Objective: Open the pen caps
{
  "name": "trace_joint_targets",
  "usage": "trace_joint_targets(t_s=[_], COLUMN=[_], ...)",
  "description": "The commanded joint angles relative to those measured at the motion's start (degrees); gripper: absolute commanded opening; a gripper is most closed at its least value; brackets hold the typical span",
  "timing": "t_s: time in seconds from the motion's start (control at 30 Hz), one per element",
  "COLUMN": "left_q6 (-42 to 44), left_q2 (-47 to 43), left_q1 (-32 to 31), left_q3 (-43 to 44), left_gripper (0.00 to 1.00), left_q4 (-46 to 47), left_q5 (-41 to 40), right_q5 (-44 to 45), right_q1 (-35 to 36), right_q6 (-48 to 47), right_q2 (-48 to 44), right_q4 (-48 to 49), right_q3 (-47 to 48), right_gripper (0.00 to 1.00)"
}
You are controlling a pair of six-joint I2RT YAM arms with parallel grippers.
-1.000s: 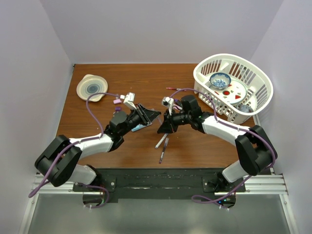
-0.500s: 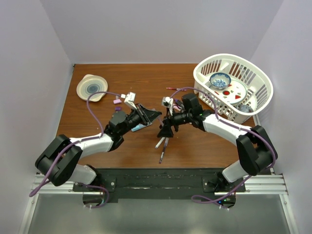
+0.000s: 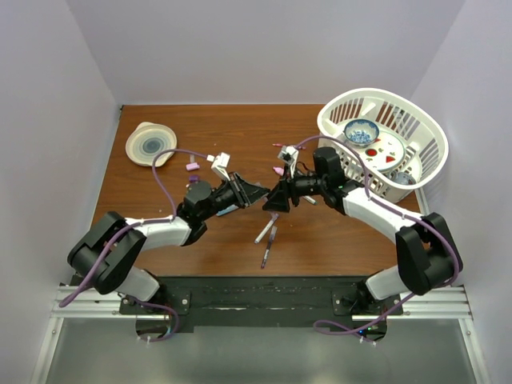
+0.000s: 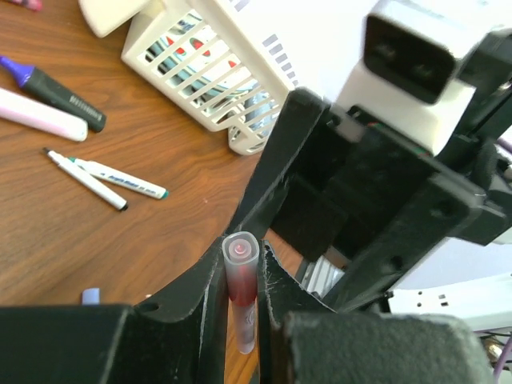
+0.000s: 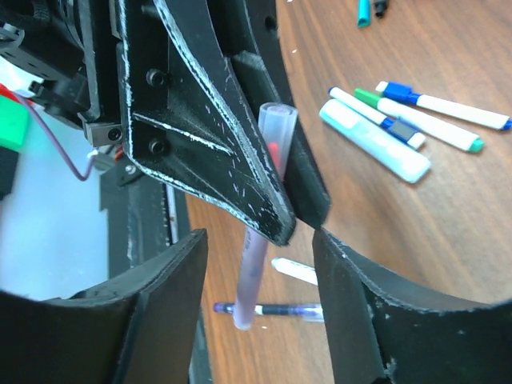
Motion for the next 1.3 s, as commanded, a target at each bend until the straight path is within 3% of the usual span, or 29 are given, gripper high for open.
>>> trace_joint_targets(t_s=[0.0, 0.07, 0.1, 0.23, 0.5, 0.8, 0.97, 1.27], left_q6=[-0.4, -0.4, -0.3, 1.2, 1.8, 2.0, 1.8, -2.6], left_q2=[0.7, 0.8, 0.7, -0.4, -4.1, -11.5, -14.5, -9.5], left_q1=[-0.6, -0.6, -0.6, 0.7, 15.7, 20.4, 21.9, 28.4], left_q3=[2.8, 3.0, 3.0, 5.4, 14.3, 6.6, 2.7, -2.2], left_gripper=[0.00, 0.00, 0.00, 0.00, 0.00, 0.00, 0.00, 0.01], left_q4=[4.7, 4.8, 4.8, 1.8, -8.7, -16.5, -30.1, -39.3], left_q5=[1.2, 1.1, 0.9, -1.5, -6.7, -14.9, -18.3, -21.7], right_q5=[-0.1, 0.1, 0.1, -0.9, -2.5, -0.3, 4.7, 4.0], right_q1=[1.3, 1.6, 1.6, 2.2, 4.3, 5.3, 4.3, 1.4], right_q6=[3.6, 4.0, 4.2, 4.4, 3.6, 0.2, -14.4, -16.8], right_q2=[1.3, 1.7, 1.7, 1.9, 4.7, 5.6, 1.7, 1.1], right_q4=[3.6, 3.6, 3.4, 2.7, 0.3, -4.5, -13.9, -15.3], right_q3=[-0.1, 0.0, 0.1, 0.1, 0.5, 2.9, 5.1, 5.0], right_gripper=[0.50, 0.29, 0.00, 0.00, 0.00, 0.00, 0.00, 0.00])
